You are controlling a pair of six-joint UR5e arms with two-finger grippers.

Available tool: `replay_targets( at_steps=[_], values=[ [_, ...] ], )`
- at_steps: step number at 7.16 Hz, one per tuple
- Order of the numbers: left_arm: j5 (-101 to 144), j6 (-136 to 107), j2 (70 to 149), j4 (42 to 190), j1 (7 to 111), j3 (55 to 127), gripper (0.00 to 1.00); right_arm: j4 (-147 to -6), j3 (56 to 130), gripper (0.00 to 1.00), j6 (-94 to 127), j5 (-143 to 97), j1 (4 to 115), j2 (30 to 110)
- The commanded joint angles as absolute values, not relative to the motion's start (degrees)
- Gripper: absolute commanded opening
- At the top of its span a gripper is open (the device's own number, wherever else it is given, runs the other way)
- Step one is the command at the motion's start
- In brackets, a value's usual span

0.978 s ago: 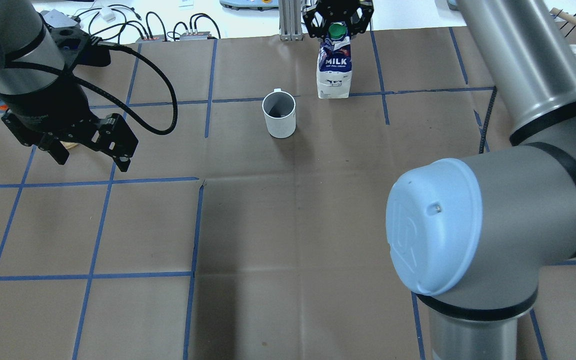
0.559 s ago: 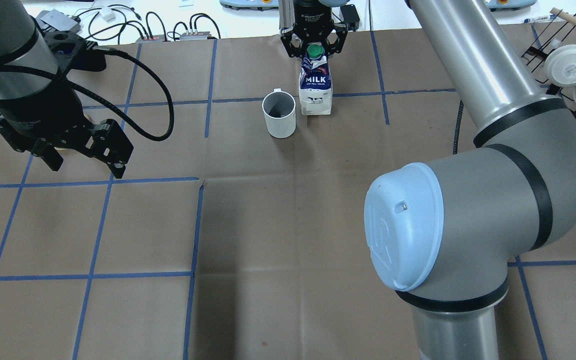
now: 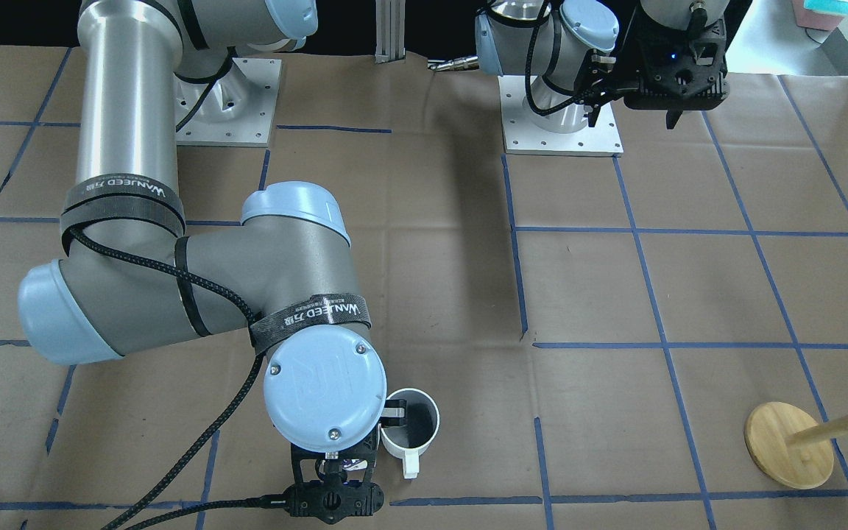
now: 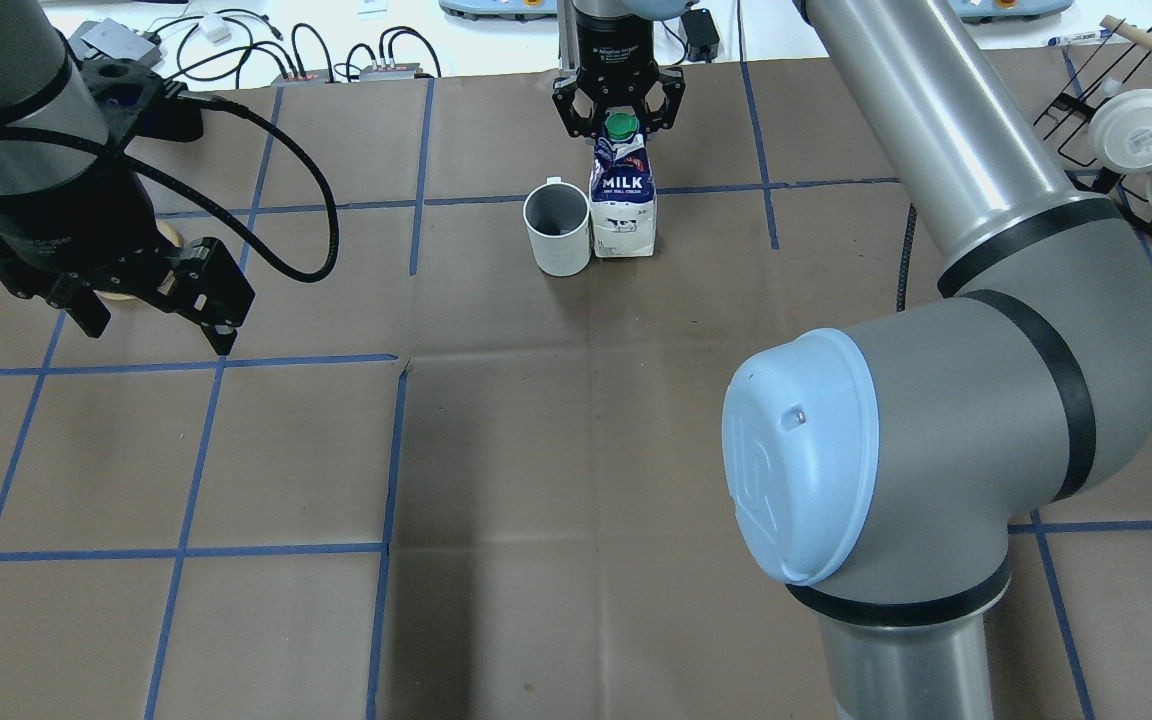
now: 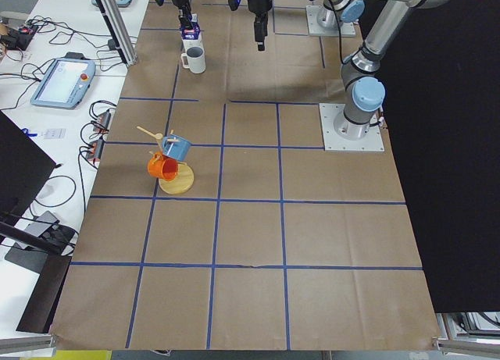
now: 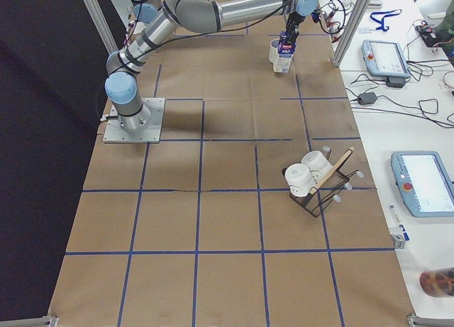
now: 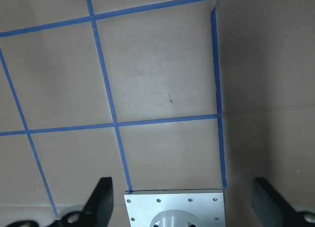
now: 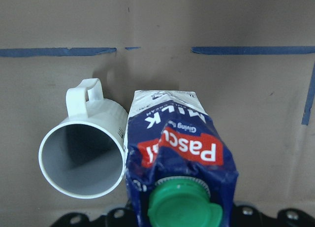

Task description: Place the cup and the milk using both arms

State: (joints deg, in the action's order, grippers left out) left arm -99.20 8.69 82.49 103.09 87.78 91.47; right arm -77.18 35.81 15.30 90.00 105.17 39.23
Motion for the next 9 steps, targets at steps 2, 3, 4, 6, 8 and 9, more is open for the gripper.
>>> replay_targets(
  at_steps=[2, 3, 4, 6, 8, 9],
  values=[
    [-99.14, 8.61, 82.53, 103.01, 87.71, 91.41, 1.0, -76.99, 35.77, 1.0, 15.12, 90.09, 105.03, 39.11],
    [-99.05, 8.61, 82.88, 103.01, 87.71, 91.41, 1.0, -76.99, 35.51, 1.0, 15.03, 90.09, 104.59, 39.55],
    [-99.05, 8.53, 82.53, 103.09, 87.71, 91.41, 1.0, -76.64, 35.16, 1.0, 14.68, 90.17, 104.15, 40.42],
    [-98.97, 8.61, 82.62, 103.18, 87.71, 91.85, 1.0, -73.5, 35.42, 1.0, 10.41, 90.61, 102.84, 43.66],
    [-99.05, 8.7, 82.53, 103.36, 87.71, 92.02, 1.0, -62.39, 36.3, 0.93, 3.13, 90.09, 97.5, 49.89],
    [-99.05, 8.7, 82.36, 103.88, 87.63, 92.2, 1.0, -59.01, 36.3, 0.93, 1.42, 90.17, 95.64, 52.36]
  ],
)
